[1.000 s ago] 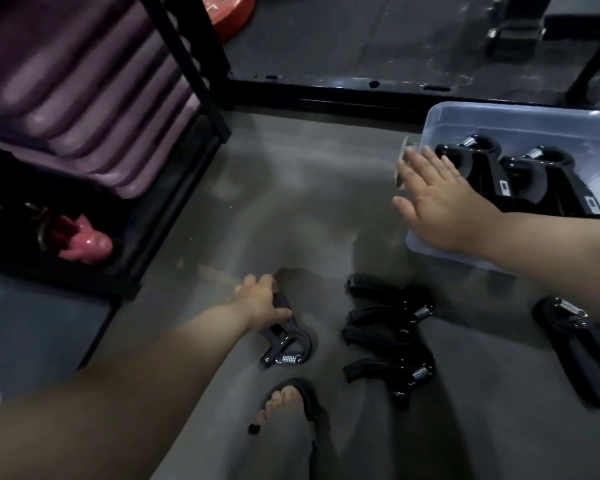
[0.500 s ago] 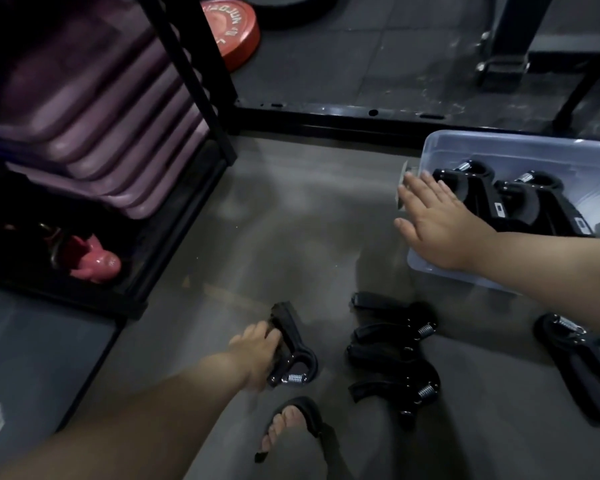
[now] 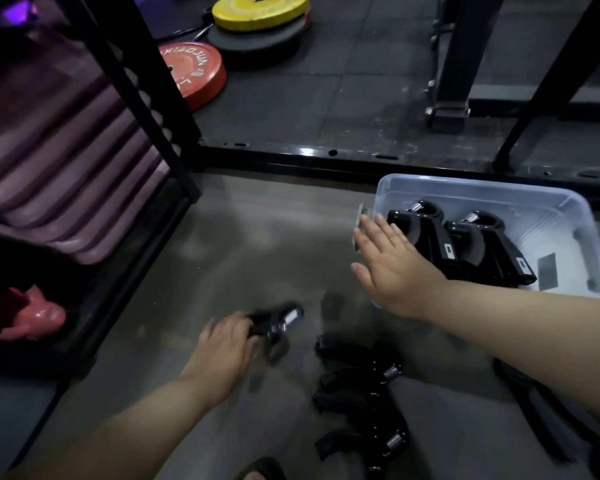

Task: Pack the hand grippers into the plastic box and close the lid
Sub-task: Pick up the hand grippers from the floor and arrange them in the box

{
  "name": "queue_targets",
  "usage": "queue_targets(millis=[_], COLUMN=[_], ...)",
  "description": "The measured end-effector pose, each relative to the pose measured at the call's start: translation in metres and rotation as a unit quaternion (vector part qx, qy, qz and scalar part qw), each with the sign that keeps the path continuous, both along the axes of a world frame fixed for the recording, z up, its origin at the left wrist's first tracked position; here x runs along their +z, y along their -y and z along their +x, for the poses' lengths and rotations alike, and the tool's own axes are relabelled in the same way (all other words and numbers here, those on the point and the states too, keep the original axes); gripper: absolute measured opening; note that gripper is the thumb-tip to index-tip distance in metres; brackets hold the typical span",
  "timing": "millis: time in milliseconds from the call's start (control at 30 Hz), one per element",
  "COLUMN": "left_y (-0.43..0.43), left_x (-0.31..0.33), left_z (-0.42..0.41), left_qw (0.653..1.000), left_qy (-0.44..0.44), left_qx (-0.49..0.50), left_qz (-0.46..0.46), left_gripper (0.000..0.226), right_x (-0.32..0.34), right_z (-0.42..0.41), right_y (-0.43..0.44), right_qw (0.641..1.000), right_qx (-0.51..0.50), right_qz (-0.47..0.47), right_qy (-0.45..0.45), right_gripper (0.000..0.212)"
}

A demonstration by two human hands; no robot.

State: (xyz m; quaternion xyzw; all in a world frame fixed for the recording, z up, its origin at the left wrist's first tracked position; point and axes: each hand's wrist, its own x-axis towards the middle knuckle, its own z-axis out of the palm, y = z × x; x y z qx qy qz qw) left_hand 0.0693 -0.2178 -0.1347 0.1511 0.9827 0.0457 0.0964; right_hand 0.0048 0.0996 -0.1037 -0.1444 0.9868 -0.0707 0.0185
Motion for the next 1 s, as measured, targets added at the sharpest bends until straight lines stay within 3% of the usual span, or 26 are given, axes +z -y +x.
queue_targets(millis=[100, 200, 267, 367, 433, 533, 600, 700, 733, 867, 933, 1000], left_y=[-0.046, -0.092, -0.122, -0.162, -0.183, -0.211, -0.236, -0.275, -0.286, -0.310, -0.305, -0.292], left_x=[0.052, 0.101, 0.124, 0.142, 0.145, 0.133, 0.140, 0.142, 0.141, 0.138, 0.132, 0.118], left_z=[-0.038, -0.080, -0.101, -0.121, -0.133, -0.151, -0.143, -0.126, -0.120, -0.105, -0.102, -0.102], left_qw=[0.977, 0.951, 0.915, 0.891, 0.890, 0.886, 0.884, 0.908, 0.914, 0.901, 0.929, 0.960], left_qy=[0.035, 0.058, 0.106, 0.136, 0.122, 0.093, 0.087, 0.057, 0.051, 0.107, 0.117, 0.047], left_qx=[0.148, 0.177, 0.202, 0.223, 0.218, 0.216, 0.210, 0.127, 0.091, -0.022, -0.082, -0.117], left_qz=[0.149, 0.247, 0.332, 0.372, 0.382, 0.400, 0.407, 0.395, 0.391, 0.420, 0.342, 0.249], left_gripper=[0.029, 0.033, 0.036, 0.039, 0.051, 0.069, 0.059, 0.032, 0.031, 0.018, 0.027, 0.036], right_x=[0.003, 0.007, 0.011, 0.020, 0.032, 0.061, 0.078, 0.092, 0.094, 0.103, 0.107, 0.112], right_z=[0.000, 0.000, -0.002, -0.012, -0.016, -0.025, -0.037, -0.048, -0.047, -0.043, -0.044, -0.038], right_y=[0.000, -0.001, -0.002, -0.009, -0.018, -0.035, -0.046, -0.064, -0.073, -0.123, -0.156, -0.185], right_qw=[1.000, 1.000, 0.999, 0.994, 0.976, 0.887, 0.802, 0.683, 0.678, 0.746, 0.757, 0.760], right_qx=[0.003, 0.008, 0.012, 0.025, 0.003, -0.154, -0.219, -0.238, -0.242, -0.279, -0.349, -0.393], right_qz=[-0.001, 0.002, -0.011, -0.060, -0.209, -0.435, -0.550, -0.674, -0.678, -0.595, -0.542, -0.487], right_qy=[0.010, 0.027, 0.042, 0.091, 0.059, 0.031, 0.084, 0.149, 0.148, 0.107, 0.106, 0.174], right_gripper=[0.085, 0.092, 0.096, 0.071, 0.045, 0.028, 0.024, 0.037, 0.037, 0.025, 0.018, 0.015])
